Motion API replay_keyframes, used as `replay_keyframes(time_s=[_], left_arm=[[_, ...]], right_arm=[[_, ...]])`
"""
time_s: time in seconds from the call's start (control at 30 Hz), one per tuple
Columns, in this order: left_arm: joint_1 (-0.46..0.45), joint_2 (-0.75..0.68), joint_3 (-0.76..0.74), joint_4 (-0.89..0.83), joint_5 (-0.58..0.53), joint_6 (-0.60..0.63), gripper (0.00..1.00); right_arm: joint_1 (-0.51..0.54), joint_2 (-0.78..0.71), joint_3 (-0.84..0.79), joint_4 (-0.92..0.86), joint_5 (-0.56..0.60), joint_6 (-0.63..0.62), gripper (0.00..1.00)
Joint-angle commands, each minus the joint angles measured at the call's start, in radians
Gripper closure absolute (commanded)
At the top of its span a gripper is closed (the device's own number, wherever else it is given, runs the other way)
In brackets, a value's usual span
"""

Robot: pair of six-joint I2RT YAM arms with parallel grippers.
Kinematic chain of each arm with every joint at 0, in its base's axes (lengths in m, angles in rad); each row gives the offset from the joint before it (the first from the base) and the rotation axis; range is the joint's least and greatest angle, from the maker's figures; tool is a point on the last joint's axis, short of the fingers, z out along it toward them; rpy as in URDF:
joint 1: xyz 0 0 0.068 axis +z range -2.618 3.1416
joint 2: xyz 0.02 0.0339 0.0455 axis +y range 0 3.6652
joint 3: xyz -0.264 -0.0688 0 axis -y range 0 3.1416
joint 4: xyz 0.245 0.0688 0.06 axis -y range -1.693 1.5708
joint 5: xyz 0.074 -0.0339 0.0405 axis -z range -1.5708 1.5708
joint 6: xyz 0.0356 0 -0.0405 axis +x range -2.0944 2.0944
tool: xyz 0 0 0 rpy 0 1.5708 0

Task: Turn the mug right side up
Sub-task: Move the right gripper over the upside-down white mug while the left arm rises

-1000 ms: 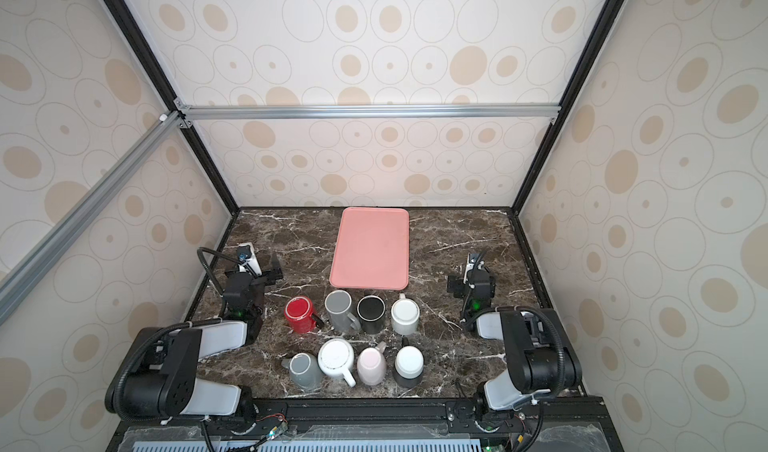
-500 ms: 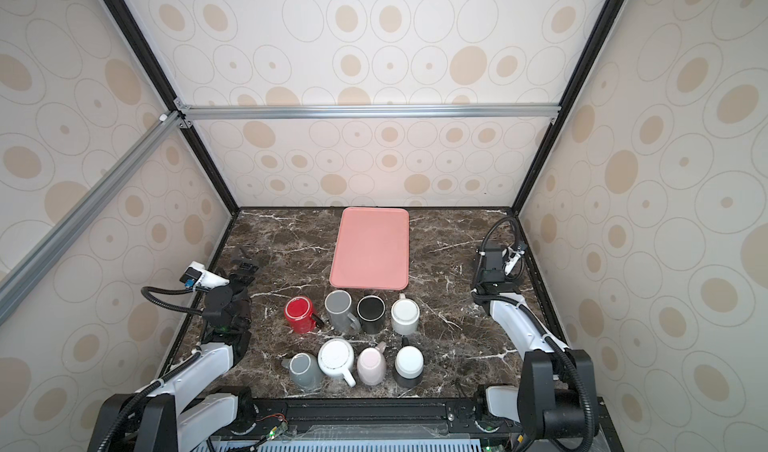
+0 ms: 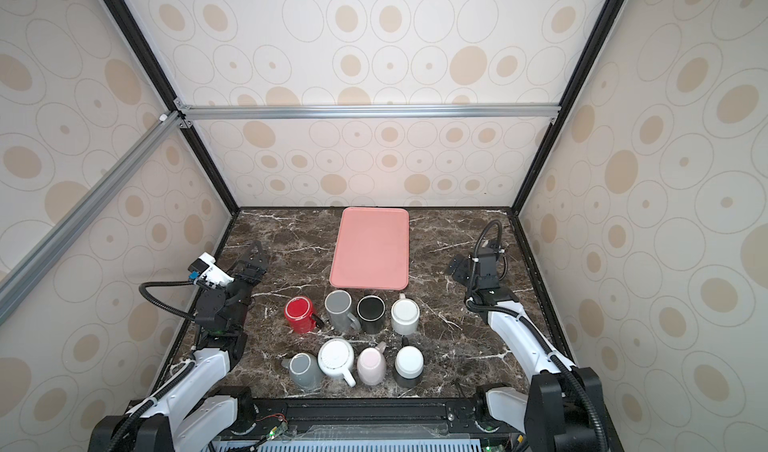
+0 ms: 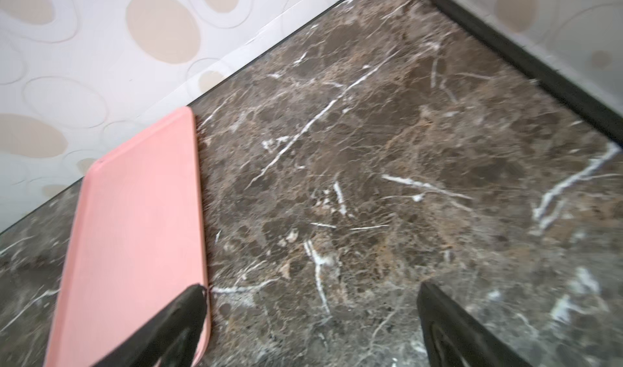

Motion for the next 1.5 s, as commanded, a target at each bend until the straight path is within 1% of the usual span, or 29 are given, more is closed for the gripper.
replay_keyframes(time_s=[0.0, 0.07, 0.13, 0.17, 0.2, 0.23, 0.27, 0.37, 0.4, 0.47, 0.53, 0.6, 0.8, 0.93, 1.1, 1.23, 1.37, 1.47], left_arm=[[-0.013, -0.029, 0.087, -0.110, 0.171, 0.040, 0.04], [-0.041, -0.051, 0.104, -0.174, 0.193, 0.070, 0.07], [-0.092, -0.075, 0.113, -0.236, 0.185, 0.118, 0.07], [-0.123, -0.087, 0.119, -0.280, 0.169, 0.142, 0.07], [-0.151, -0.093, 0.123, -0.306, 0.158, 0.161, 0.07], [-0.183, -0.095, 0.125, -0.329, 0.148, 0.181, 0.06], [-0.214, -0.095, 0.131, -0.351, 0.137, 0.197, 0.06], [-0.291, -0.076, 0.167, -0.420, 0.125, 0.240, 0.06], [-0.313, -0.067, 0.181, -0.439, 0.122, 0.252, 0.01], [-0.342, -0.058, 0.199, -0.460, 0.118, 0.267, 0.01], [-0.357, -0.053, 0.194, -0.452, 0.122, 0.268, 0.01], [-0.363, -0.049, 0.186, -0.447, 0.124, 0.266, 0.01], [-0.366, -0.027, 0.200, -0.464, 0.132, 0.271, 0.01], [-0.366, -0.021, 0.209, -0.474, 0.135, 0.273, 0.01], [-0.366, -0.017, 0.213, -0.481, 0.137, 0.273, 0.01], [-0.366, -0.021, 0.213, -0.484, 0.135, 0.275, 0.01], [-0.366, -0.017, 0.215, -0.487, 0.131, 0.280, 0.01], [-0.366, -0.003, 0.221, -0.488, 0.132, 0.278, 0.01]], right_arm=[[0.037, 0.040, -0.016, 0.031, -0.245, 0.002, 0.01], [0.117, 0.013, -0.018, 0.001, -0.164, -0.056, 0.01], [0.225, -0.044, -0.037, -0.012, -0.035, -0.120, 0.00], [0.269, -0.071, -0.047, -0.008, 0.009, -0.142, 0.00], [0.300, -0.090, -0.052, -0.005, 0.022, -0.164, 0.00], [0.325, -0.101, -0.050, -0.014, 0.009, -0.182, 0.00], [0.333, -0.105, -0.030, -0.051, -0.041, -0.197, 0.00], [0.350, -0.093, 0.027, -0.180, -0.130, -0.217, 0.00], [0.366, -0.092, 0.029, -0.204, -0.133, -0.225, 0.00], [0.406, -0.099, 0.025, -0.237, -0.104, -0.233, 0.01], [0.465, -0.088, 0.026, -0.280, -0.047, -0.256, 0.01], [0.514, -0.049, 0.050, -0.340, 0.020, -0.269, 0.00], [0.621, 0.055, 0.133, -0.463, 0.115, -0.333, 0.00], [0.634, 0.120, 0.177, -0.504, 0.083, -0.341, 0.00], [0.643, 0.180, 0.190, -0.502, 0.095, -0.310, 0.00], [0.642, 0.221, 0.184, -0.506, 0.167, -0.262, 0.01], [0.636, 0.246, 0.182, -0.501, 0.266, -0.225, 0.05], [0.610, 0.262, 0.188, -0.485, 0.297, -0.203, 0.09]])
